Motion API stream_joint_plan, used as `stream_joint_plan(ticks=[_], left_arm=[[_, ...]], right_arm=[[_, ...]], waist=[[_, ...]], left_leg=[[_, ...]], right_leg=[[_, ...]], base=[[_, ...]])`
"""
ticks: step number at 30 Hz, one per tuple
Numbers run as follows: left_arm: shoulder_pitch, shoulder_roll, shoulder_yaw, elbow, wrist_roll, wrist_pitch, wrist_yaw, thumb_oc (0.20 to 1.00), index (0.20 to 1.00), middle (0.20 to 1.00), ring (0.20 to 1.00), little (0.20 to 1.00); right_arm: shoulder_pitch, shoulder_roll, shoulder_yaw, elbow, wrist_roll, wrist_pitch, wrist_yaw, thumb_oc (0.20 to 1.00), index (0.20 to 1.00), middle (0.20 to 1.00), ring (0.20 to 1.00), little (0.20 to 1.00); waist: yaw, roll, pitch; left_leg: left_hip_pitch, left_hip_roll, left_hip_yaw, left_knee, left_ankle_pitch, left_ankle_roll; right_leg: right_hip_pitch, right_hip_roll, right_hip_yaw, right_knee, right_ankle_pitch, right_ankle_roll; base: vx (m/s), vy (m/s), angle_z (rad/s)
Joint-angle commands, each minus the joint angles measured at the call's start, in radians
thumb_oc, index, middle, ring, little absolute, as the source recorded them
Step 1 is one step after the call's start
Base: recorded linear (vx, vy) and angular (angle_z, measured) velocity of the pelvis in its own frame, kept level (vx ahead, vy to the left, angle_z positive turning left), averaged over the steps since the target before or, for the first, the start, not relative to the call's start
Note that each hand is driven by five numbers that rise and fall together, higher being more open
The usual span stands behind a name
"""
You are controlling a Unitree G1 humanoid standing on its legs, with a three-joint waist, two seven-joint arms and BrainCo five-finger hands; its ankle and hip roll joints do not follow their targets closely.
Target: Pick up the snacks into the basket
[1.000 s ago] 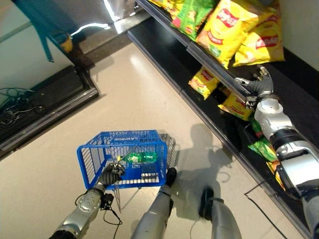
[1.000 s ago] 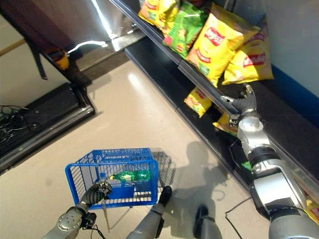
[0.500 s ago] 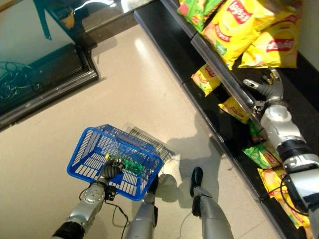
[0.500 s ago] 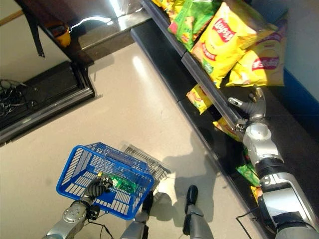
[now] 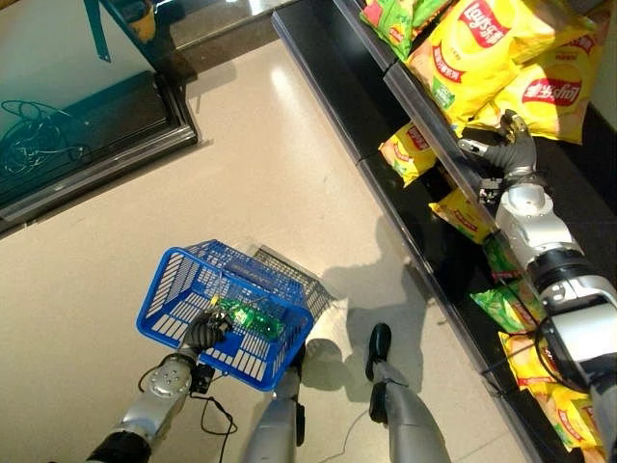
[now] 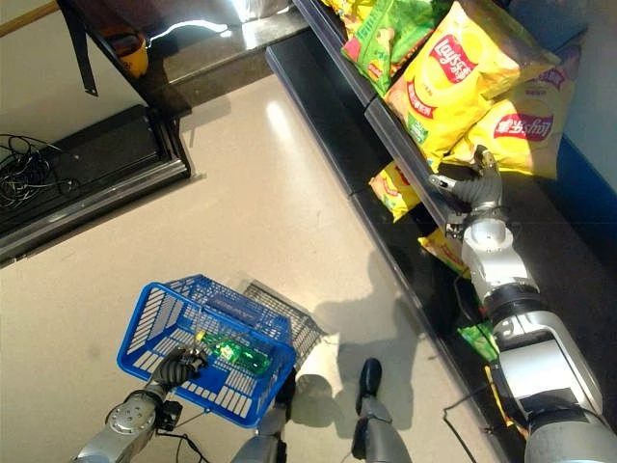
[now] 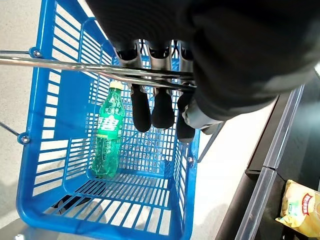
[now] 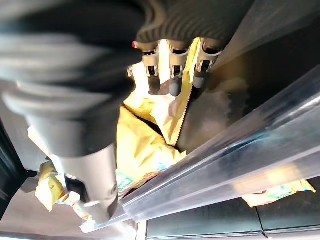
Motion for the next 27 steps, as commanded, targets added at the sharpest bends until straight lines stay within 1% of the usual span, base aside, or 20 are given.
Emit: stream_joint_plan(ticks=[1,2,3,4,5,6,7,8,9,10,12,13,15,17,19,20,21,22,23,27], left_arm=[[0.047,0.016,0.032,-0.039,0.03,-0.049,0.027,0.2,0.2,0.2,0.2,0.2],[0.047,0.016,0.042,-0.043,0.023,-0.049,0.034,0.2,0.2,0.2,0.2,0.2],[0.05,0.013,0.052,-0.04,0.016,-0.05,0.04,0.2,0.2,0.2,0.2,0.2],[0.057,0.013,0.059,-0.043,0.011,-0.049,0.043,0.2,0.2,0.2,0.2,0.2],[0.059,0.007,0.066,-0.039,0.002,-0.047,0.045,0.2,0.2,0.2,0.2,0.2],[0.06,0.004,0.071,-0.035,-0.003,-0.045,0.045,0.2,0.2,0.2,0.2,0.2],[0.064,0.001,0.069,-0.035,0.0,-0.044,0.046,0.2,0.2,0.2,0.2,0.2],[0.07,0.002,0.068,-0.036,0.003,-0.041,0.049,0.2,0.2,0.2,0.2,0.2],[0.075,0.001,0.068,-0.038,0.006,-0.04,0.053,0.2,0.2,0.2,0.2,0.2],[0.083,0.002,0.078,-0.023,0.003,-0.038,0.056,0.2,0.2,0.2,0.2,0.2],[0.091,0.001,0.079,-0.012,0.006,-0.036,0.06,0.2,0.2,0.2,0.2,0.2],[0.104,-0.003,0.085,-0.006,0.005,-0.036,0.058,0.2,0.2,0.2,0.2,0.2],[0.11,-0.002,0.094,-0.003,-0.006,-0.038,0.055,0.2,0.2,0.2,0.2,0.2],[0.105,0.006,0.082,-0.005,0.0,-0.044,0.051,0.2,0.2,0.2,0.2,0.2],[0.093,0.011,0.077,0.002,0.001,-0.043,0.05,0.2,0.2,0.2,0.2,0.2],[0.093,0.011,0.076,0.002,0.001,-0.043,0.05,0.2,0.2,0.2,0.2,0.2],[0.067,0.02,0.071,0.002,-0.009,-0.047,0.056,0.2,0.2,0.2,0.2,0.2],[0.062,0.022,0.068,0.002,-0.008,-0.048,0.057,0.2,0.2,0.2,0.2,0.2],[0.065,0.025,0.065,-0.006,-0.003,-0.049,0.06,0.2,0.2,0.2,0.2,0.2],[0.068,0.022,0.071,-0.001,-0.007,-0.049,0.062,0.2,0.2,0.2,0.2,0.2]], right_arm=[[0.014,0.05,0.014,-0.023,-0.002,-0.062,-0.012,1.0,1.0,1.0,1.0,1.0],[0.018,0.068,0.013,-0.024,0.01,-0.066,-0.008,1.0,1.0,1.0,1.0,1.0],[0.028,0.084,0.015,-0.025,0.011,-0.065,-0.003,1.0,1.0,1.0,1.0,1.0],[0.04,0.091,0.01,-0.024,0.012,-0.065,-0.002,1.0,1.0,1.0,1.0,1.0],[0.049,0.097,0.006,-0.022,0.018,-0.064,0.002,1.0,1.0,1.0,1.0,1.0],[0.056,0.098,0.005,-0.022,0.018,-0.063,0.005,1.0,1.0,1.0,1.0,1.0],[0.066,0.107,0.005,-0.026,0.022,-0.068,0.002,1.0,1.0,1.0,1.0,1.0],[0.074,0.116,0.006,-0.024,0.023,-0.07,0.002,1.0,1.0,1.0,1.0,1.0],[0.077,0.13,0.013,-0.023,0.021,-0.074,0.002,1.0,1.0,1.0,1.0,1.0],[0.082,0.135,0.021,-0.025,0.018,-0.074,0.005,1.0,1.0,1.0,1.0,1.0],[0.092,0.153,0.024,-0.029,0.01,-0.071,0.013,1.0,1.0,1.0,1.0,1.0],[0.096,0.163,0.041,-0.038,-0.004,-0.065,0.022,1.0,1.0,1.0,1.0,1.0],[0.119,0.163,0.028,-0.059,-0.003,-0.062,0.033,1.0,1.0,1.0,1.0,1.0],[0.13,0.162,0.026,-0.069,-0.006,-0.055,0.038,1.0,1.0,1.0,1.0,1.0],[0.132,0.156,0.026,-0.065,-0.013,-0.048,0.042,1.0,1.0,1.0,1.0,1.0],[0.132,0.156,0.025,-0.065,-0.013,-0.048,0.042,1.0,1.0,1.0,1.0,1.0],[0.115,0.148,0.027,-0.07,-0.013,-0.045,0.038,1.0,1.0,1.0,1.0,1.0],[0.107,0.144,0.024,-0.069,-0.016,-0.042,0.035,1.0,1.0,1.0,1.0,1.0],[0.084,0.144,0.018,-0.063,-0.012,-0.044,0.028,1.0,1.0,1.0,1.0,1.0],[0.05,0.143,0.019,-0.071,-0.013,-0.049,0.018,1.0,1.0,1.0,1.0,1.0]], waist=[[0.015,-0.038,-0.068],[0.036,-0.052,-0.055],[0.049,-0.066,-0.055],[0.059,-0.071,-0.049],[0.066,-0.071,-0.045],[0.071,-0.064,-0.048],[0.086,-0.046,-0.053],[0.102,-0.041,-0.055],[0.118,-0.034,-0.056],[0.127,-0.043,-0.059],[0.139,-0.045,-0.068],[0.145,-0.046,-0.075],[0.154,-0.063,-0.085],[0.158,-0.093,-0.094],[0.163,-0.109,-0.098],[0.163,-0.11,-0.098],[0.158,-0.109,-0.09],[0.154,-0.108,-0.091],[0.154,-0.112,-0.095],[0.155,-0.116,-0.098]], left_leg=[[0.011,0.017,-0.031,0.282,-0.026,-0.057],[-0.021,-0.017,-0.063,0.381,-0.032,-0.053],[-0.045,-0.044,-0.082,0.411,-0.038,-0.049],[-0.079,-0.052,-0.069,0.425,-0.053,-0.043],[-0.123,-0.059,-0.047,0.385,-0.083,-0.029],[-0.14,-0.048,-0.035,0.324,-0.068,-0.025],[-0.162,-0.02,-0.044,0.209,0.01,-0.029],[-0.168,-0.01,-0.065,0.15,0.052,-0.031],[-0.207,-0.005,-0.101,0.08,0.07,-0.036],[-0.208,-0.001,-0.117,0.036,0.085,-0.042],[-0.202,0.001,-0.148,0.038,0.098,-0.047],[-0.174,0.01,-0.15,0.053,0.086,-0.037],[-0.147,0.018,-0.144,0.065,0.096,-0.04],[-0.137,0.011,-0.129,0.072,0.08,-0.03],[-0.132,0.001,-0.101,0.083,0.064,-0.022],[-0.132,0.0,-0.1,0.084,0.063,-0.021],[-0.142,-0.012,-0.08,0.103,0.048,-0.015],[-0.144,-0.018,-0.07,0.108,0.04,-0.013],[-0.149,-0.028,-0.06,0.118,0.019,-0.003],[-0.154,-0.032,-0.05,0.119,0.007,0.0]], right_leg=[[0.09,0.007,0.059,-0.022,-0.086,0.081],[0.115,0.012,0.07,-0.03,-0.089,0.072],[0.132,0.014,0.074,-0.043,-0.087,0.072],[0.149,0.016,0.075,-0.046,-0.092,0.073],[0.167,0.025,0.078,-0.046,-0.103,0.075],[0.183,0.043,0.083,-0.045,-0.114,0.077],[0.198,0.077,0.093,-0.037,-0.131,0.078],[0.205,0.098,0.104,-0.025,-0.14,0.075],[0.22,0.123,0.121,-0.01,-0.161,0.074],[0.229,0.134,0.146,0.02,-0.186,0.07],[0.26,0.153,0.194,0.046,-0.22,0.067],[0.262,0.162,0.221,0.06,-0.23,0.067],[0.284,0.154,0.235,0.039,-0.23,0.078],[0.301,0.128,0.251,0.012,-0.226,0.098],[0.311,0.098,0.255,-0.007,-0.21,0.116],[0.311,0.097,0.255,-0.008,-0.21,0.117],[0.293,0.075,0.252,-0.003,-0.193,0.129],[0.292,0.065,0.246,-0.014,-0.189,0.133],[0.298,0.047,0.243,-0.044,-0.178,0.14],[0.297,0.032,0.234,-0.072,-0.159,0.149]], base=[[0.06,-0.263,0.2],[0.08,-0.265,0.27],[0.11,-0.226,0.11],[0.13,-0.159,-0.02],[0.16,-0.088,-0.25],[0.23,0.013,-0.13],[0.25,0.069,-0.06],[0.29,0.122,-0.02],[0.31,0.105,-0.22],[0.33,0.135,-0.39],[0.28,0.199,-0.52],[0.21,0.237,-1.18],[0.19,0.191,-1.62],[0.22,0.208,-1.41],[0.17,0.155,-0.73],[0.13,0.178,-0.33],[0.1,0.186,-0.35],[0.17,0.278,-0.25],[0.11,0.153,-0.01],[0.07,0.069,0.02]])
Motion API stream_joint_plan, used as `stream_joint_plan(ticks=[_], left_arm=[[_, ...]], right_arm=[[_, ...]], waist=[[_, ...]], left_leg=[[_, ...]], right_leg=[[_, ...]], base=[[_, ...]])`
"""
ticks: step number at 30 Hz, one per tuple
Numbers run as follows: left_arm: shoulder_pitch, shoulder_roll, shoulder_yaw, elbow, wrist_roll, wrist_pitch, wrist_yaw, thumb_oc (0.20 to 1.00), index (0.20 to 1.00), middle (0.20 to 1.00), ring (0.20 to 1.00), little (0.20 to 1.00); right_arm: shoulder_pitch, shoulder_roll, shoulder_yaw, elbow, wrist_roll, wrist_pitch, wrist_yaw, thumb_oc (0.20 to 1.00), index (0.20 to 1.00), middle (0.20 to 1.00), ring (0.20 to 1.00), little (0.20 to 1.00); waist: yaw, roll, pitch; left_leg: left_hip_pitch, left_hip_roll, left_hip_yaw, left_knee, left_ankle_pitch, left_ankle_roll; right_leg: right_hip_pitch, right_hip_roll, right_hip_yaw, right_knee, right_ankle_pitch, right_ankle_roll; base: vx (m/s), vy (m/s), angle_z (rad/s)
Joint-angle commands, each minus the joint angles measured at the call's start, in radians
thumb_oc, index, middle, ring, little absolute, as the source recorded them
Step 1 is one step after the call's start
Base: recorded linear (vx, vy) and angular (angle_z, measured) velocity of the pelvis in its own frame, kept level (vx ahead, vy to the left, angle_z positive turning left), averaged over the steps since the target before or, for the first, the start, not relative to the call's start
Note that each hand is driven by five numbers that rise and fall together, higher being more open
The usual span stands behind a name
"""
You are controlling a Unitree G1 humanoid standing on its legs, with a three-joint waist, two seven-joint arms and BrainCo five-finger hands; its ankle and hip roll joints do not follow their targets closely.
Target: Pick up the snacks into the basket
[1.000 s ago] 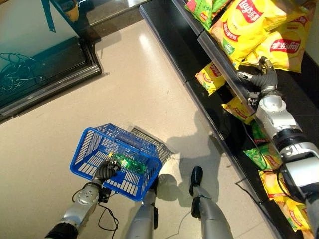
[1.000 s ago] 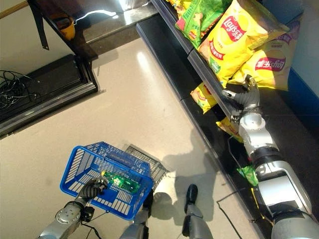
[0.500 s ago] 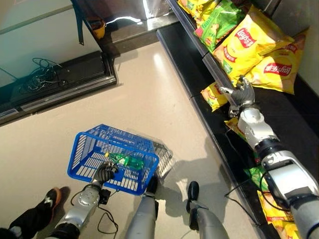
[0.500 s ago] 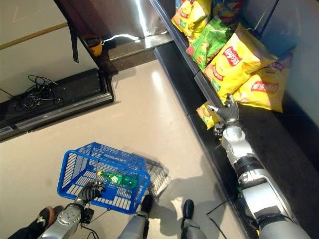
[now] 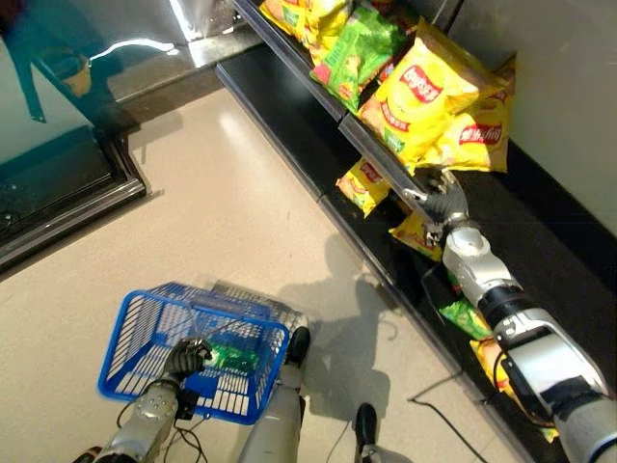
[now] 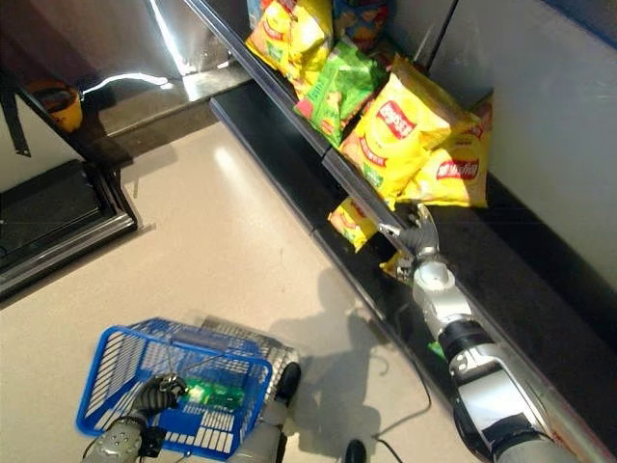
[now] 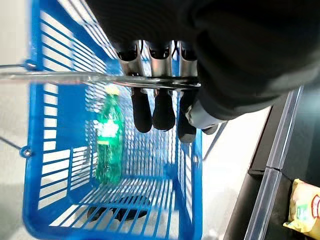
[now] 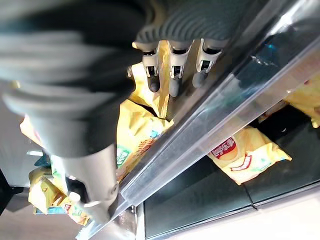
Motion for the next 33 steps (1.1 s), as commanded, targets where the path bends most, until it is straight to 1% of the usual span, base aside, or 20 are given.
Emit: stream_joint_plan(ticks=[1,5,8,10,11,12,14,15,16,18,19,21,23,26,29,33], left_arm=[[0.027,0.032,0.03,-0.083,-0.003,-0.07,0.019,0.2,0.2,0.2,0.2,0.2],[0.027,0.03,0.025,-0.085,-0.006,-0.069,0.024,0.2,0.2,0.2,0.2,0.2],[0.026,0.026,0.011,-0.097,-0.013,-0.073,0.03,0.2,0.2,0.2,0.2,0.2],[0.021,0.033,0.001,-0.107,-0.012,-0.073,0.025,0.2,0.2,0.2,0.2,0.2],[0.02,0.033,-0.006,-0.112,-0.014,-0.074,0.025,0.2,0.2,0.2,0.2,0.2],[0.014,0.038,-0.012,-0.115,-0.021,-0.075,0.023,0.2,0.2,0.2,0.2,0.2],[0.008,0.04,-0.016,-0.122,-0.029,-0.078,0.02,0.2,0.2,0.2,0.2,0.2],[0.008,0.046,-0.019,-0.135,-0.034,-0.079,0.014,0.2,0.2,0.2,0.2,0.2],[0.007,0.045,-0.019,-0.135,-0.034,-0.079,0.014,0.2,0.2,0.2,0.2,0.2],[0.02,0.053,-0.019,-0.158,-0.038,-0.081,0.004,0.2,0.2,0.2,0.2,0.2],[0.02,0.053,-0.02,-0.159,-0.038,-0.08,0.004,0.2,0.2,0.2,0.2,0.2],[0.021,0.05,-0.008,-0.152,-0.045,-0.078,0.006,0.2,0.2,0.2,0.2,0.2],[0.027,0.047,-0.004,-0.141,-0.039,-0.071,0.006,0.2,0.2,0.2,0.2,0.2],[0.029,0.047,-0.003,-0.134,-0.036,-0.07,0.01,0.2,0.2,0.2,0.2,0.2],[0.019,0.039,-0.008,-0.127,-0.043,-0.07,0.026,0.2,0.2,0.2,0.2,0.2],[0.019,0.038,-0.012,-0.141,-0.047,-0.067,0.025,0.2,0.2,0.2,0.2,0.2]], right_arm=[[-0.058,-0.063,-0.006,-0.041,-0.022,-0.043,-0.026,1.0,1.0,1.0,1.0,1.0],[-0.116,-0.08,0.003,-0.024,-0.037,-0.041,-0.042,1.0,1.0,1.0,1.0,1.0],[-0.2,-0.094,0.019,0.009,-0.012,-0.047,-0.051,1.0,1.0,1.0,1.0,1.0],[-0.252,-0.108,0.039,0.042,-0.002,-0.038,-0.048,1.0,1.0,1.0,1.0,1.0],[-0.268,-0.102,0.026,0.064,0.03,-0.042,-0.051,1.0,1.0,1.0,1.0,1.0],[-0.305,-0.121,0.03,0.119,0.056,-0.04,-0.049,1.0,1.0,1.0,1.0,1.0],[-0.323,-0.135,0.034,0.147,0.068,-0.04,-0.047,1.0,1.0,1.0,1.0,1.0],[-0.348,-0.169,0.055,0.166,0.061,-0.029,-0.04,1.0,1.0,1.0,1.0,1.0],[-0.35,-0.169,0.056,0.167,0.062,-0.029,-0.039,1.0,1.0,1.0,1.0,1.0],[-0.364,-0.204,0.049,0.18,0.077,-0.029,-0.045,1.0,1.0,1.0,1.0,1.0],[-0.363,-0.205,0.048,0.179,0.077,-0.029,-0.046,1.0,1.0,1.0,1.0,1.0],[-0.34,-0.195,0.024,0.111,0.111,-0.047,-0.062,1.0,1.0,1.0,1.0,1.0],[-0.344,-0.194,0.032,0.081,0.099,-0.044,-0.064,1.0,1.0,1.0,1.0,1.0],[-0.357,-0.18,0.023,0.084,0.124,-0.055,-0.075,1.0,1.0,1.0,1.0,1.0],[-0.361,-0.129,-0.002,0.093,0.169,-0.08,-0.094,1.0,1.0,1.0,1.0,1.0],[-0.366,-0.098,-0.025,0.108,0.2,-0.084,-0.095,1.0,1.0,1.0,1.0,1.0]], waist=[[0.014,-0.022,-0.038],[0.017,-0.02,-0.039],[0.027,-0.019,-0.035],[0.028,-0.015,-0.033],[0.033,-0.011,-0.031],[0.039,-0.005,-0.028],[0.042,0.001,-0.024],[0.049,0.011,-0.019],[0.048,0.012,-0.019],[0.06,0.029,-0.018],[0.059,0.029,-0.018],[0.054,0.036,-0.017],[0.051,0.035,-0.021],[0.051,0.03,-0.024],[0.047,0.02,-0.025],[0.05,0.014,-0.024]], left_leg=[[0.011,0.043,0.009,0.013,-0.045,-0.071],[0.0,0.036,0.004,0.019,-0.05,-0.071],[-0.009,0.027,-0.008,0.017,-0.053,-0.069],[-0.015,0.023,-0.014,0.01,-0.049,-0.072],[-0.019,0.021,-0.018,0.007,-0.047,-0.073],[-0.025,0.015,-0.024,0.001,-0.046,-0.076],[-0.029,0.01,-0.031,0.002,-0.044,-0.076],[-0.036,0.004,-0.038,0.003,-0.042,-0.078],[-0.037,0.003,-0.039,0.003,-0.042,-0.078],[-0.044,-0.012,-0.048,-0.003,-0.041,-0.078],[-0.044,-0.012,-0.05,-0.003,-0.041,-0.077],[-0.048,-0.017,-0.058,-0.016,-0.031,-0.079],[-0.054,-0.02,-0.064,-0.025,-0.026,-0.081],[-0.054,-0.026,-0.064,-0.022,-0.03,-0.079],[-0.053,-0.024,-0.061,-0.012,-0.038,-0.079],[-0.054,-0.023,-0.056,-0.001,-0.045,-0.076]], right_leg=[[0.005,-0.008,-0.025,0.04,0.031,0.026],[0.001,-0.015,-0.039,0.034,0.028,0.024],[-0.002,-0.02,-0.048,0.025,0.021,0.023],[-0.005,-0.022,-0.061,0.028,0.015,0.024],[-0.006,-0.022,-0.067,0.03,0.012,0.024],[-0.01,-0.026,-0.08,0.036,0.009,0.026],[-0.011,-0.027,-0.088,0.041,0.007,0.026],[-0.015,-0.03,-0.102,0.049,0.006,0.03],[-0.015,-0.03,-0.103,0.05,0.005,0.03],[-0.014,-0.044,-0.124,0.055,0.001,0.035],[-0.013,-0.045,-0.125,0.054,0.001,0.035],[-0.019,-0.048,-0.135,0.062,-0.001,0.037],[-0.021,-0.049,-0.141,0.059,0.004,0.037],[-0.014,-0.05,-0.145,0.05,0.004,0.036],[-0.003,-0.053,-0.149,0.041,0.002,0.036],[-0.006,-0.052,-0.138,0.035,0.012,0.035]], base=[[0.05,0.013,0.04],[0.01,-0.005,0.01],[0.01,-0.014,0.04],[0.02,-0.03,0.08],[0.04,-0.061,0.19],[0.03,-0.051,0.23],[0.04,-0.045,0.33],[0.04,-0.041,0.37],[0.05,-0.032,0.31],[0.06,-0.012,0.2],[0.07,-0.008,0.26],[0.05,-0.012,0.24],[0.06,-0.017,0.16],[0.05,-0.01,0.15],[0.01,0.002,0.09],[-0.02,0.015,-0.08]])
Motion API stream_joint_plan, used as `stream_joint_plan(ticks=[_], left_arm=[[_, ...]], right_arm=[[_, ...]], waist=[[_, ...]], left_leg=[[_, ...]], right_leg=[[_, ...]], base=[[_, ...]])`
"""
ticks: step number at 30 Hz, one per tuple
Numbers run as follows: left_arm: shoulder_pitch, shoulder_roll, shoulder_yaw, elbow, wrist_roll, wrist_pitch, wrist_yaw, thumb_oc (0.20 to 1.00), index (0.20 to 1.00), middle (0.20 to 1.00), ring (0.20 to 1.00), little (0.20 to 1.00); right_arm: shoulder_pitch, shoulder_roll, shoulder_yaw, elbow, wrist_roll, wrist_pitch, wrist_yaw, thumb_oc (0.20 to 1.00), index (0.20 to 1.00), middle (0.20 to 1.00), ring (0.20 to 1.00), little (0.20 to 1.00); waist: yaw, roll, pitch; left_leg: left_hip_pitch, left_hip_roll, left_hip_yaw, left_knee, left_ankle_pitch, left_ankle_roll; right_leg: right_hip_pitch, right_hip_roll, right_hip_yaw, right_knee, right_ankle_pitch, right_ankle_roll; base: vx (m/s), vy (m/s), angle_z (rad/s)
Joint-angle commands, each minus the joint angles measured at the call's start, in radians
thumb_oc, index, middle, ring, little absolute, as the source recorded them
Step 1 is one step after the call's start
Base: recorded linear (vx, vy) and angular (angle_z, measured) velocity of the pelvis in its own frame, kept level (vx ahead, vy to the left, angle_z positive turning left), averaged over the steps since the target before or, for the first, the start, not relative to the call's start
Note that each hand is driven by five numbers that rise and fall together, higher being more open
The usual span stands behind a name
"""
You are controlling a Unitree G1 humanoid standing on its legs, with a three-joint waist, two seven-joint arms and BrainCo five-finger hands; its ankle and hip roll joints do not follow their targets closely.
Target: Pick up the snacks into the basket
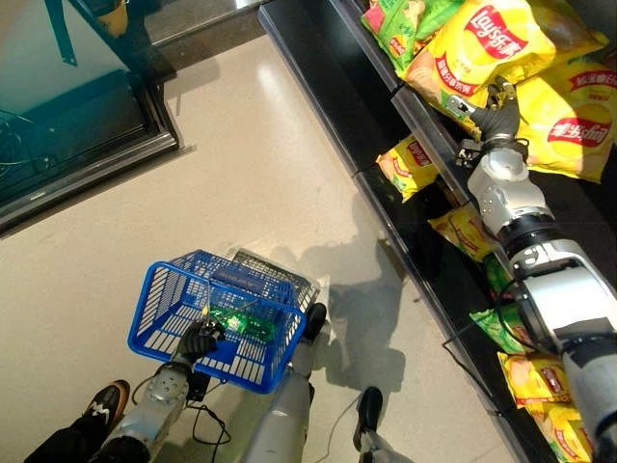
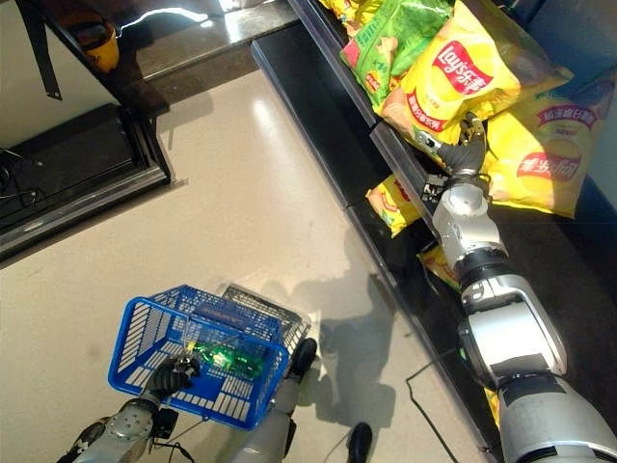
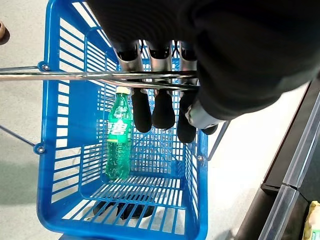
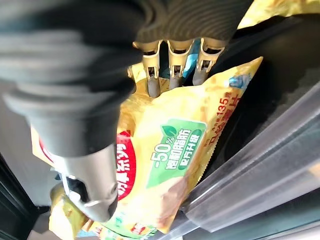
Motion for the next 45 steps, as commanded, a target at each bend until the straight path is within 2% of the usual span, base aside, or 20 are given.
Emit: stream_joint_plan(ticks=[1,2,3,4,5,9,19,30,31,32,33,45], left_arm=[[0.048,0.031,0.026,-0.089,-0.027,-0.061,0.024,0.2,0.2,0.2,0.2,0.2],[0.043,0.03,0.024,-0.09,-0.026,-0.064,0.024,0.2,0.2,0.2,0.2,0.2],[0.039,0.031,0.021,-0.092,-0.026,-0.063,0.022,0.2,0.2,0.2,0.2,0.2],[0.038,0.032,0.02,-0.093,-0.025,-0.064,0.021,0.2,0.2,0.2,0.2,0.2],[0.038,0.032,0.02,-0.093,-0.025,-0.064,0.021,0.2,0.2,0.2,0.2,0.2],[0.035,0.03,0.011,-0.09,-0.029,-0.07,0.015,0.2,0.2,0.2,0.2,0.2],[0.022,0.026,0.007,-0.081,-0.022,-0.07,0.023,0.2,0.2,0.2,0.2,0.2],[0.021,0.035,0.017,-0.07,-0.011,-0.061,0.019,0.2,0.2,0.2,0.2,0.2],[0.023,0.037,0.019,-0.071,-0.01,-0.06,0.017,0.2,0.2,0.2,0.2,0.2],[0.023,0.038,0.019,-0.07,-0.009,-0.06,0.016,0.2,0.2,0.2,0.2,0.2],[0.025,0.039,0.02,-0.071,-0.01,-0.06,0.015,0.2,0.2,0.2,0.2,0.2],[0.025,0.036,0.021,-0.057,-0.012,-0.056,0.016,0.2,0.2,0.2,0.2,0.2]], right_arm=[[-0.036,-0.005,0.01,-0.042,0.064,-0.075,-0.002,1.0,1.0,1.0,1.0,1.0],[-0.032,-0.006,0.006,-0.042,0.066,-0.078,-0.003,1.0,1.0,1.0,1.0,1.0],[-0.038,-0.013,0.012,-0.046,0.056,-0.074,-0.002,0.539,0.539,0.539,0.539,0.539],[-0.039,-0.013,0.014,-0.052,0.053,-0.074,-0.002,0.351,0.351,0.351,0.351,0.351],[-0.039,-0.013,0.014,-0.052,0.053,-0.074,-0.003,0.2,0.2,0.2,0.2,0.2],[-0.053,-0.026,0.021,-0.031,0.05,-0.071,0.006,0.2,0.2,0.2,0.2,0.2],[-0.029,-0.019,0.007,-0.031,0.047,-0.074,-0.007,0.2,0.2,0.2,0.2,0.2],[0.012,-0.002,0.005,-0.093,0.041,-0.076,-0.003,0.2,0.2,0.2,0.2,0.2],[0.016,-0.002,0.004,-0.097,0.038,-0.075,-0.003,0.423,0.423,0.423,0.423,0.423],[0.018,-0.001,0.007,-0.095,0.033,-0.073,-0.002,0.595,0.595,0.595,0.595,0.595],[0.018,-0.001,0.012,-0.095,0.024,-0.068,0.0,1.0,1.0,1.0,1.0,1.0],[0.015,-0.032,0.078,-0.086,-0.068,-0.031,0.021,1.0,1.0,1.0,1.0,1.0]], waist=[[0.018,0.007,-0.029],[0.016,0.01,-0.029],[0.014,0.013,-0.029],[0.014,0.013,-0.031],[0.014,0.013,-0.031],[0.02,0.02,-0.038],[0.018,0.015,-0.043],[0.013,-0.016,-0.058],[0.012,-0.018,-0.06],[0.01,-0.02,-0.062],[0.009,-0.022,-0.063],[-0.009,-0.027,-0.062]], left_leg=[[0.026,0.021,0.055,0.051,-0.083,-0.057],[0.022,0.017,0.058,0.057,-0.084,-0.059],[0.019,0.014,0.056,0.063,-0.087,-0.058],[0.016,0.012,0.056,0.066,-0.088,-0.058],[0.016,0.012,0.056,0.066,-0.088,-0.058],[0.012,0.007,0.05,0.064,-0.087,-0.058],[0.017,-0.003,0.042,0.062,-0.087,-0.057],[0.038,0.014,0.048,0.057,-0.087,-0.058],[0.039,0.016,0.046,0.056,-0.086,-0.058],[0.04,0.018,0.046,0.055,-0.084,-0.06],[0.042,0.018,0.047,0.054,-0.084,-0.06],[0.055,0.026,0.054,0.049,-0.084,-0.064]], right_leg=[[0.012,-0.045,0.017,0.109,0.027,0.052],[0.017,-0.049,0.014,0.105,0.025,0.052],[0.018,-0.049,0.017,0.103,0.023,0.052],[0.02,-0.049,0.018,0.098,0.022,0.052],[0.02,-0.049,0.018,0.098,0.022,0.052],[0.029,-0.055,0.019,0.085,0.016,0.051],[0.044,-0.056,0.01,0.074,0.021,0.053],[0.063,-0.046,0.013,0.061,0.026,0.049],[0.064,-0.043,0.014,0.058,0.027,0.048],[0.065,-0.042,0.014,0.057,0.027,0.047],[0.066,-0.041,0.014,0.056,0.027,0.047],[0.072,-0.032,0.025,0.051,0.024,0.042]], base=[[-0.01,0.003,-0.06],[-0.02,0.021,-0.03],[0.0,0.0,0.0],[0.0,0.0,0.0],[0.0,0.0,0.0],[0.0,0.0,0.0],[0.0,-0.003,0.06],[0.0,0.0,0.0],[0.0,0.0,0.0],[0.0,0.0,0.0],[0.0,0.0,0.0],[0.0,-0.001,-0.01]])
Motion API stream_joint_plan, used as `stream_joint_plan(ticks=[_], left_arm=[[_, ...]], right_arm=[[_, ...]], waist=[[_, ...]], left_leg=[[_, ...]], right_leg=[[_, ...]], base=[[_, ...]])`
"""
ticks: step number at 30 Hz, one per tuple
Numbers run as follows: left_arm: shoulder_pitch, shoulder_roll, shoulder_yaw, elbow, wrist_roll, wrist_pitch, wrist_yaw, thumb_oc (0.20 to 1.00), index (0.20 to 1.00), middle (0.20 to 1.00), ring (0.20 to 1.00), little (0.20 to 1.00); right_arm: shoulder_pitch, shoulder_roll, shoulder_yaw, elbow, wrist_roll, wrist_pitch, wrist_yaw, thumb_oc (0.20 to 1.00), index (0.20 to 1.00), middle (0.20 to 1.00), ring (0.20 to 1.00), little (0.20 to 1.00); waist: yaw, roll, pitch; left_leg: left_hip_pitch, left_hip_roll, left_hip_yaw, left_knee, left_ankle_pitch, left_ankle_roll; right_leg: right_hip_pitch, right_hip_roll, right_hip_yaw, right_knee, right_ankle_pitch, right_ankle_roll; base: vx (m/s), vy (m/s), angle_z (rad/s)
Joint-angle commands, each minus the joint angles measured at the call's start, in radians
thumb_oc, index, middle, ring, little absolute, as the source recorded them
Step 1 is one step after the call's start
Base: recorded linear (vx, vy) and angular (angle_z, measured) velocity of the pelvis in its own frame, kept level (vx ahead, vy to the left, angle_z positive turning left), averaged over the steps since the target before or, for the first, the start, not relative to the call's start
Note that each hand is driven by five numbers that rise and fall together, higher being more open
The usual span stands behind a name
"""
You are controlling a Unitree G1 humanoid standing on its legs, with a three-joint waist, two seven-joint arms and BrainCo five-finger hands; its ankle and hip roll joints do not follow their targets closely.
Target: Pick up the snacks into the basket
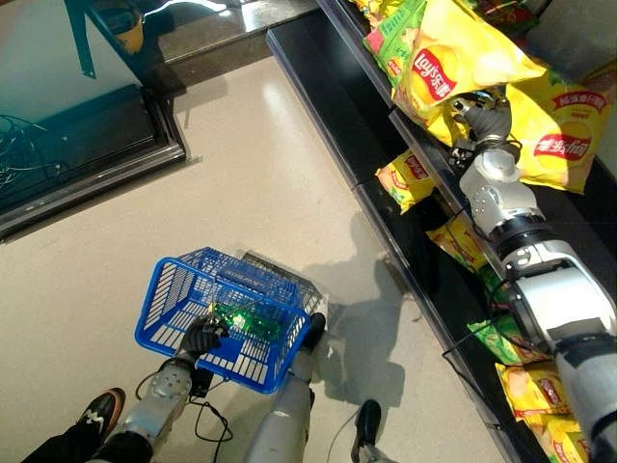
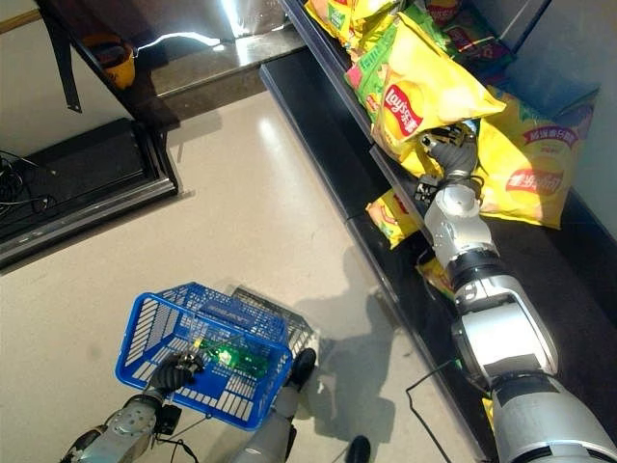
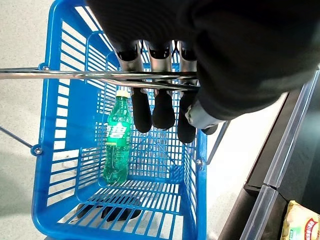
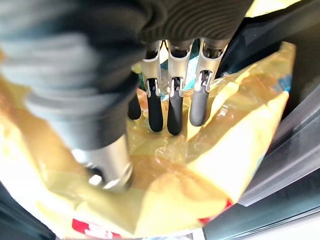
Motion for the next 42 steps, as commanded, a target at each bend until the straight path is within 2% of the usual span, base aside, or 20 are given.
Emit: stream_joint_plan(ticks=[1,20,33,38,42], left_arm=[[0.04,0.04,0.031,-0.057,-0.01,-0.056,0.018,0.2,0.2,0.2,0.2,0.2],[0.059,0.034,0.047,-0.066,-0.006,-0.052,0.025,0.2,0.2,0.2,0.2,0.2],[0.071,0.021,0.073,-0.051,0.012,-0.036,0.033,0.2,0.2,0.2,0.2,0.2],[0.072,0.019,0.068,-0.046,0.016,-0.032,0.031,0.2,0.2,0.2,0.2,0.2],[0.059,0.029,0.05,-0.044,0.013,-0.035,0.028,0.2,0.2,0.2,0.2,0.2]], right_arm=[[0.017,-0.044,0.076,-0.074,-0.071,-0.029,0.011,1.0,1.0,1.0,1.0,1.0],[0.081,-0.028,0.055,-0.128,-0.093,-0.031,0.013,1.0,1.0,1.0,1.0,1.0],[0.185,0.072,0.016,-0.336,0.028,-0.083,0.046,1.0,1.0,1.0,1.0,1.0],[0.168,0.08,0.018,-0.326,0.046,-0.081,0.046,1.0,1.0,1.0,1.0,1.0],[0.085,0.073,0.029,-0.223,0.057,-0.067,0.033,1.0,1.0,1.0,1.0,1.0]], waist=[[-0.023,-0.031,-0.059],[-0.047,-0.021,-0.055],[-0.064,-0.033,-0.053],[-0.062,-0.033,-0.054],[-0.048,-0.031,-0.056]], left_leg=[[0.018,0.025,0.06,0.022,-0.065,-0.04],[0.02,0.037,0.076,0.006,-0.06,-0.036],[0.02,0.039,0.075,0.009,-0.061,-0.035],[0.02,0.037,0.075,0.012,-0.062,-0.036],[0.019,0.032,0.069,0.014,-0.066,-0.036]], right_leg=[[0.007,-0.041,0.028,0.065,0.02,0.046],[-0.007,-0.037,0.05,0.067,0.023,0.046],[-0.011,-0.033,0.053,0.073,0.016,0.04],[-0.006,-0.034,0.048,0.072,0.012,0.039],[0.002,-0.037,0.041,0.068,0.014,0.04]], base=[[0.0,0.0,0.0],[0.0,-0.001,-0.03],[0.0,0.0,0.0],[0.0,0.0,0.0],[0.0,0.0,0.0]])
